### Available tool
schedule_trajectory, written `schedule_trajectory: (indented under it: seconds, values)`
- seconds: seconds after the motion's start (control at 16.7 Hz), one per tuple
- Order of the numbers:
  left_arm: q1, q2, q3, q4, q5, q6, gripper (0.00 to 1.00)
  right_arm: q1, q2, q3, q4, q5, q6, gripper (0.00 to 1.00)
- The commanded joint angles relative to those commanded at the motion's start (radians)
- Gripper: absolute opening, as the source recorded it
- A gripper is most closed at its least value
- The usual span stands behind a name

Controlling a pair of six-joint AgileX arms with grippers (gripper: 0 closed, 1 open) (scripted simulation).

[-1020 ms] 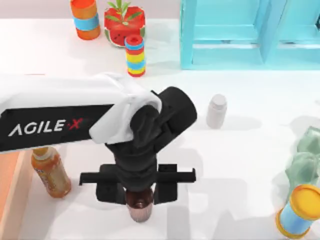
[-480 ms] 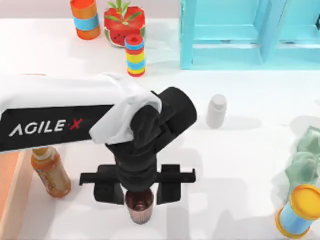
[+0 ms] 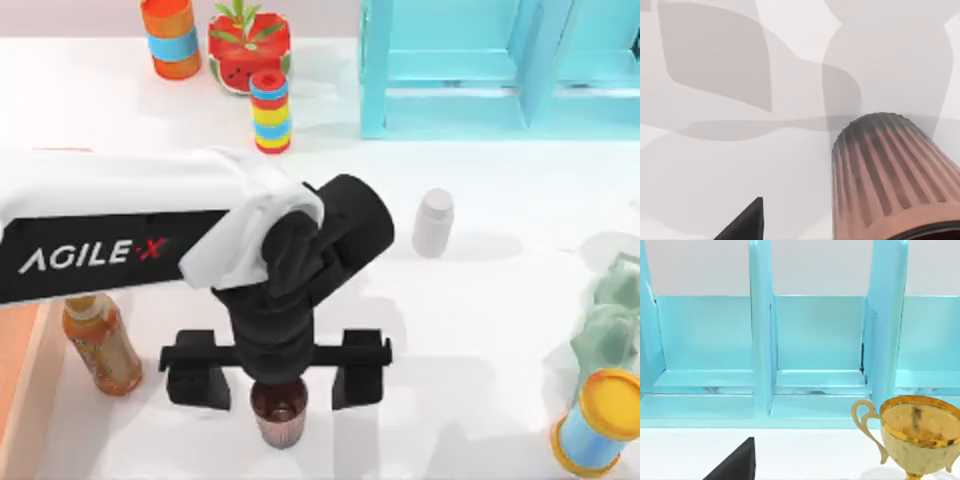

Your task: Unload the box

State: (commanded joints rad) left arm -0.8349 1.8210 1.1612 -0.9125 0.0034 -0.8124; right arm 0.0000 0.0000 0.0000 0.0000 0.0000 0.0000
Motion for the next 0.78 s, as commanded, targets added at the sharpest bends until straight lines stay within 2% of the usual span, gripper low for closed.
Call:
schedule_trajectory:
  seconds: [0.36, 0.78]
  values:
    - [-0.003, -0.006, 0.040, -0.039, -0.001, -0.005, 1.00, 0.000, 0.000, 0.000, 0.000, 0.000, 0.000, 1.00]
    - [-0.005, -0.066, 0.269, -0.353, 0.003, -0.009, 1.00, 0.000, 0.000, 0.000, 0.000, 0.000, 0.000, 1.00]
